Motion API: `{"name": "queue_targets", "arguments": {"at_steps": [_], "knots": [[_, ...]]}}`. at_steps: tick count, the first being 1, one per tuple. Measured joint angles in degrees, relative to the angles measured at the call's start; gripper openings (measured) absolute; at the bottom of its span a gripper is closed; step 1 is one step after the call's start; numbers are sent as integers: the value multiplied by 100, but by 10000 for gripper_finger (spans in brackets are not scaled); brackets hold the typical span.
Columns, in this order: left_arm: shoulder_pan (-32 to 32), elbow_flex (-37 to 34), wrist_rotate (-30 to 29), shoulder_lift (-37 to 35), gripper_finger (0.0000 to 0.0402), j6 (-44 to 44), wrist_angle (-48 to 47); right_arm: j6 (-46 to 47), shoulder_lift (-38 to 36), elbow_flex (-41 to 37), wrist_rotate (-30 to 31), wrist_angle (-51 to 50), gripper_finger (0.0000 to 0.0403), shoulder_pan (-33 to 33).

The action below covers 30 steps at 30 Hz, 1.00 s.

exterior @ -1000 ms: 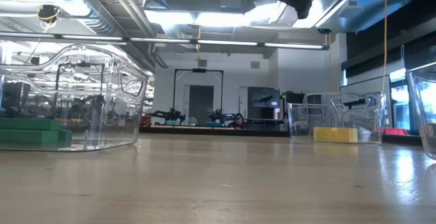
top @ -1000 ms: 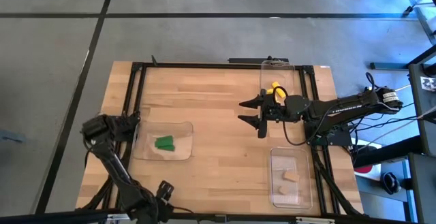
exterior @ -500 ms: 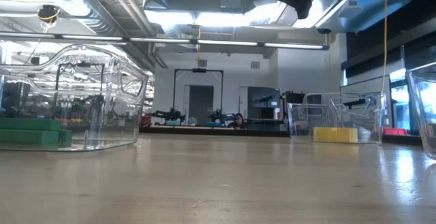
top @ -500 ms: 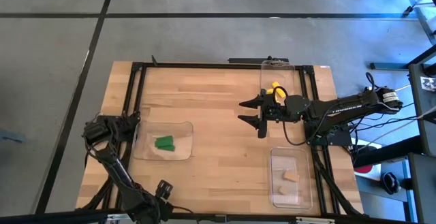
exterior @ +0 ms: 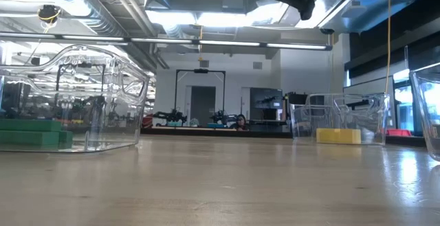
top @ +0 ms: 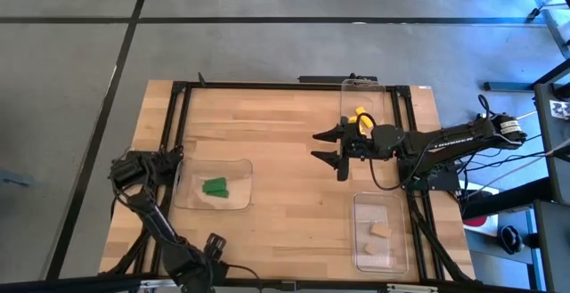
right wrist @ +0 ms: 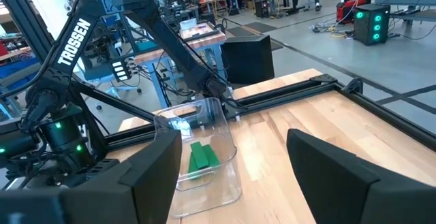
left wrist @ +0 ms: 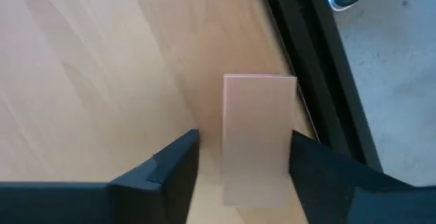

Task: Sort & place blocks by color
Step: Put the brown block into the bottom right transparent bin

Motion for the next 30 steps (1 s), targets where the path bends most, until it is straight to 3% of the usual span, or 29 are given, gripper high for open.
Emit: {"name": "queue_targets", "arguments": {"at_steps": [6, 17, 24, 30], "knots": [[125, -4, 2, -9, 117, -42, -33, 2, -2, 0, 0, -15, 268, 2], [583, -26, -218, -588, 116, 80, -634, 133, 0, 0, -9, -97, 268, 2], [1041, -26, -256, -1551, 116, 1026, -936, 129, -2, 0, -20, -142, 268, 2], [1804, -26, -479, -2585, 116, 1667, -1436, 109, -2, 0, -18, -146, 268, 2]]}}
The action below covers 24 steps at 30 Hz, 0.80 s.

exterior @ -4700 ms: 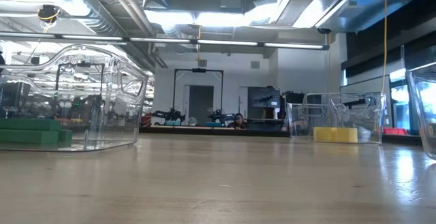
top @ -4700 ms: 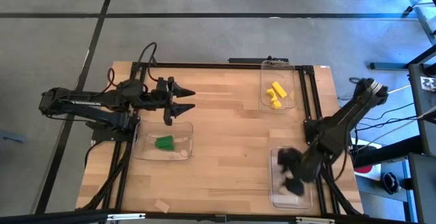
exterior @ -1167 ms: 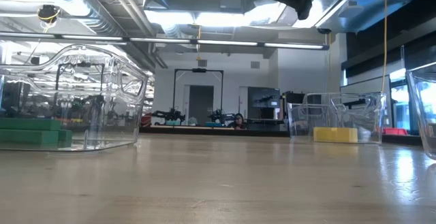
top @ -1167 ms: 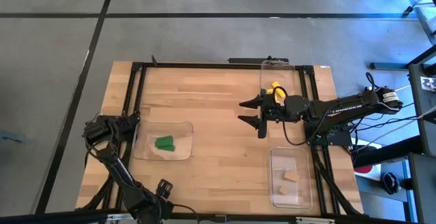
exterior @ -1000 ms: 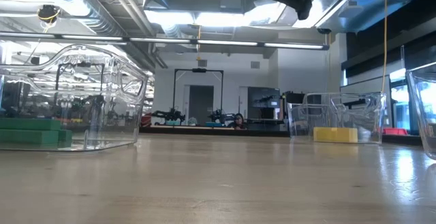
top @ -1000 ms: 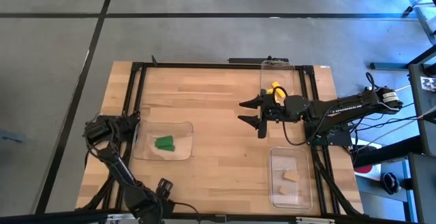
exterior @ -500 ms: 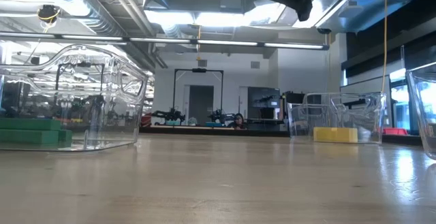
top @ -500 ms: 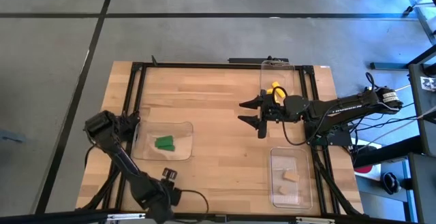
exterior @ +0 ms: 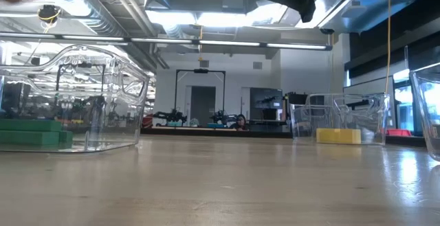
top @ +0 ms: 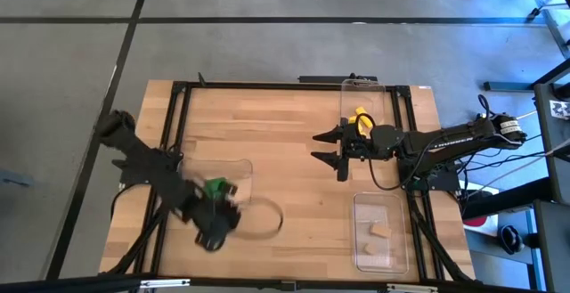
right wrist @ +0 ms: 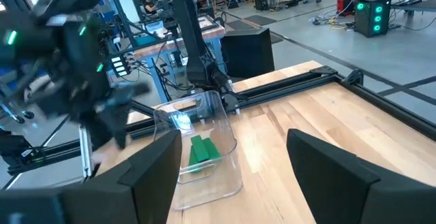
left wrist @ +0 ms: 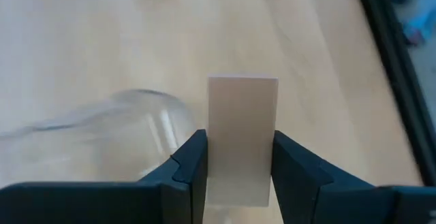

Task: Sort & place blocks by color
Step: Put the brown block into the bottom right transparent bin

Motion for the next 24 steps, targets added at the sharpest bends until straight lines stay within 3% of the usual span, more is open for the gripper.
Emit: {"name": "queue_targets", "arguments": {"at_steps": [5, 8, 15, 19, 22, 24], "knots": [[1050, 2, -33, -761, 116, 464, 181, -3, 0, 0, 1, -4, 268, -1], [1731, -144, -35, -1144, 116, 885, 912, -4, 0, 0, 1, -2, 268, -1], [2996, -1887, 167, -2015, 116, 1014, 4638, -13, 0, 0, -91, 21, 268, -1], [3421, -2996, 360, -2103, 116, 709, 7056, -19, 0, 0, -95, 139, 268, 0], [3583, -3488, 383, -1983, 116, 480, 8370, -21, 0, 0, -95, 247, 268, 0], [3623, -3668, 299, -1901, 116, 282, 8742, -24, 0, 0, -101, 296, 268, 0]]}}
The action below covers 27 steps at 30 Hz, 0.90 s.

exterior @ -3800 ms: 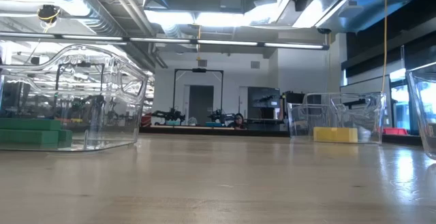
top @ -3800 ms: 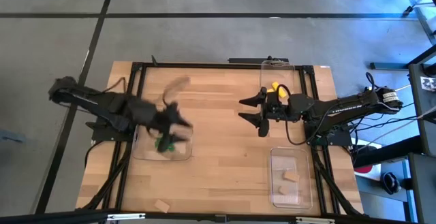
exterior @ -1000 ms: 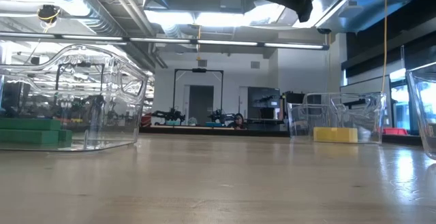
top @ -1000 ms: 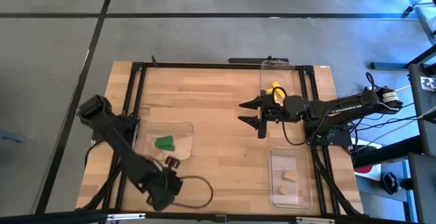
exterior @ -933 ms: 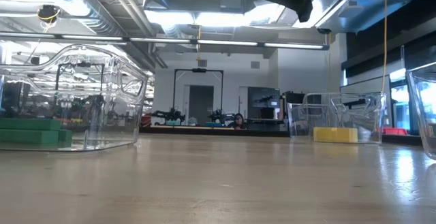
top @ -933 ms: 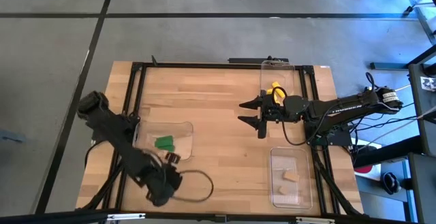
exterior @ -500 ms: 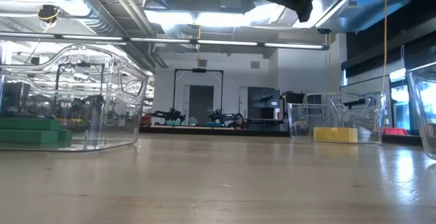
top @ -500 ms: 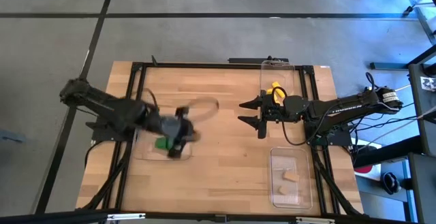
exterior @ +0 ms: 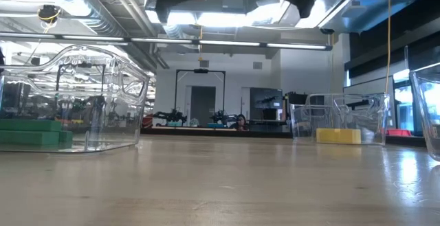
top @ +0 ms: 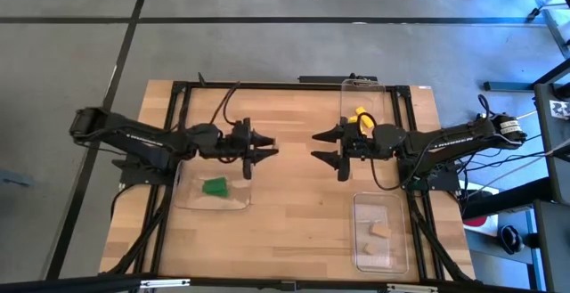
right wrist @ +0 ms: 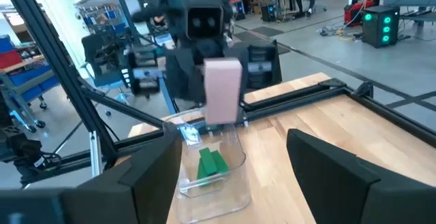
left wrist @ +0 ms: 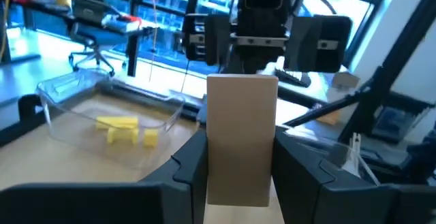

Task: Sort & place blocks by color
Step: Put the brown block into the bottom right transparent bin

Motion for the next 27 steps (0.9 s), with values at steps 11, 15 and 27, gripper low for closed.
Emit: {"name": "queue_targets", "arguments": {"at_steps": [11, 15, 27], "knots": [[68, -48, 3, 141, 116, -32, 418, -274, 0, 0, 8, 42, 268, 0], [66, -48, -34, 141, 116, -32, 418, -275, 0, 0, 8, 47, 268, 0], [65, 354, 204, 638, 116, 59, 422, 327, 430, 62, 120, 314, 268, -2]]}}
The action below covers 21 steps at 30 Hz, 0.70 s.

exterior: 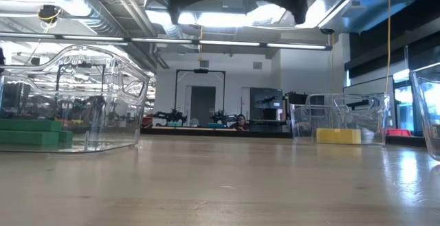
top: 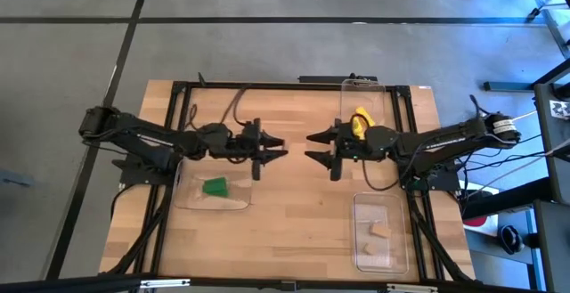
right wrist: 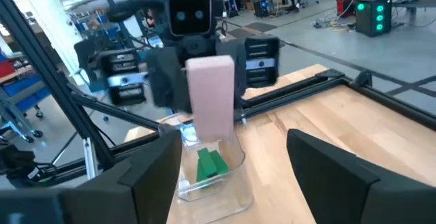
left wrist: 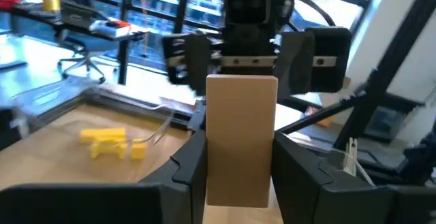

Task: Sort & place blocks by color
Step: Put the brown block into the bottom right transparent bin

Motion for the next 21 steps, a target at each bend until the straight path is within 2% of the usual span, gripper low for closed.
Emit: {"name": "queue_targets", "arguments": {"at_steps": [6, 9, 21], "knots": [[-1, 653, 131, 863, 116, 195, -51, -173, 684, 553, -64, 139, 268, -26], [0, 796, 138, 1062, 116, 75, 2, -302, 861, 746, -112, 130, 268, -26], [-22, 811, -29, 927, 116, 101, 158, -288, 861, 793, -107, 151, 261, -26]]}}
